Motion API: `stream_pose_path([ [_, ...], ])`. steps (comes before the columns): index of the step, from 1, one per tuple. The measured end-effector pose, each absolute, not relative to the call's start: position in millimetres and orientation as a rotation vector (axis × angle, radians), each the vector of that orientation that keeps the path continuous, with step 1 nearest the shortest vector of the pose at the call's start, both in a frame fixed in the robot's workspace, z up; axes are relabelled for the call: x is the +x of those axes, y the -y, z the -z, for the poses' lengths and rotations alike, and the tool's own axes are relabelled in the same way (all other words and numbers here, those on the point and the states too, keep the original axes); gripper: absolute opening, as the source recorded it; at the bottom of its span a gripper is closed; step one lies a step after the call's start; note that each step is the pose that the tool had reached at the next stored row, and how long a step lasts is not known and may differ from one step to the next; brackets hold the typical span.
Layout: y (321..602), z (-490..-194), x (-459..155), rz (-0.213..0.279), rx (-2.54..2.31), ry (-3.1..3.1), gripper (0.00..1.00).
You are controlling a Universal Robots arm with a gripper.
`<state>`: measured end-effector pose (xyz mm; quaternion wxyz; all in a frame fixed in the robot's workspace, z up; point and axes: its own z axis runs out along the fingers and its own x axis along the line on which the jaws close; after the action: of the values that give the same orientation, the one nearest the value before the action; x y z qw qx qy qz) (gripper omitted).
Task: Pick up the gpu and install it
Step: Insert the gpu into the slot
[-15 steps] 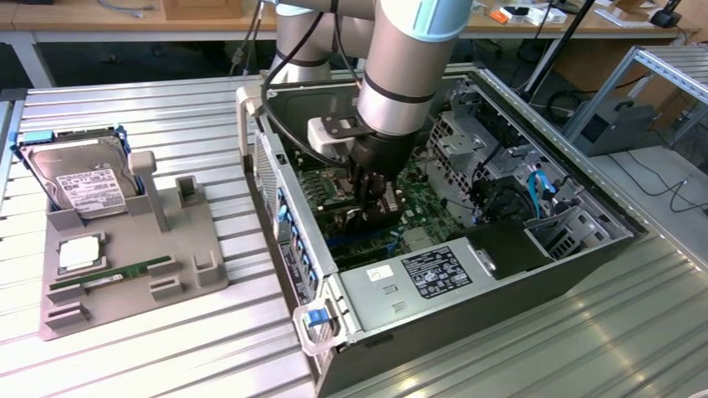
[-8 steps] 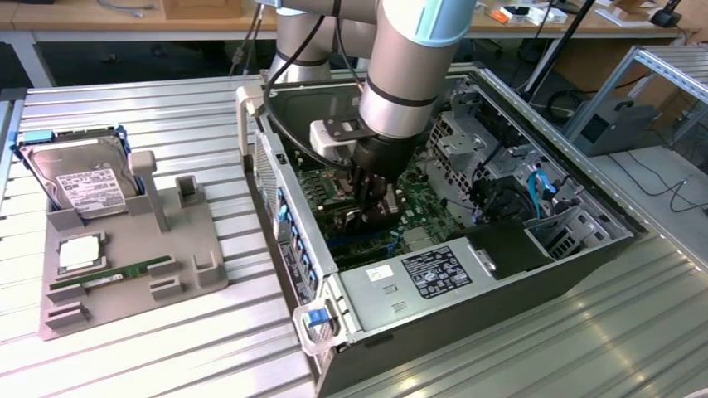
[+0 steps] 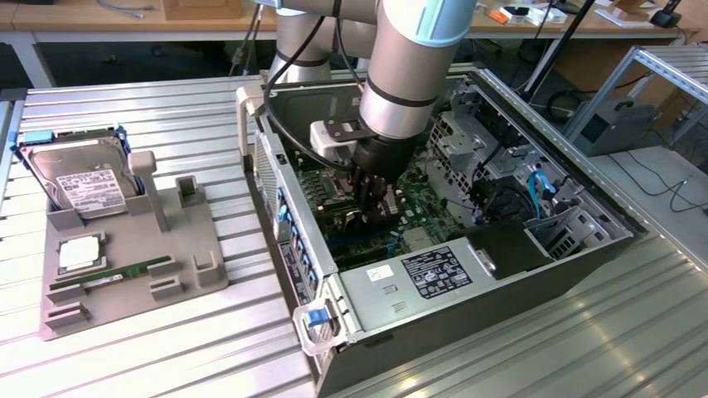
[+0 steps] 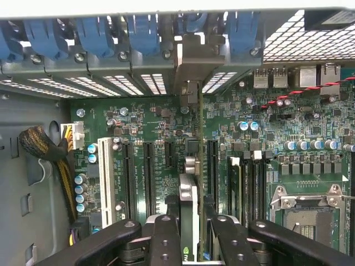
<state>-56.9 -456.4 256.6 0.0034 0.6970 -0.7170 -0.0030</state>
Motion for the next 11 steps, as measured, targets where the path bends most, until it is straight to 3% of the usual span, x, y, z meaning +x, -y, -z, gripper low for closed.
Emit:
stream_pose_path([
  [11, 456.4, -254.3, -56.9, 0.009, 2.185, 2.247, 0.27],
])
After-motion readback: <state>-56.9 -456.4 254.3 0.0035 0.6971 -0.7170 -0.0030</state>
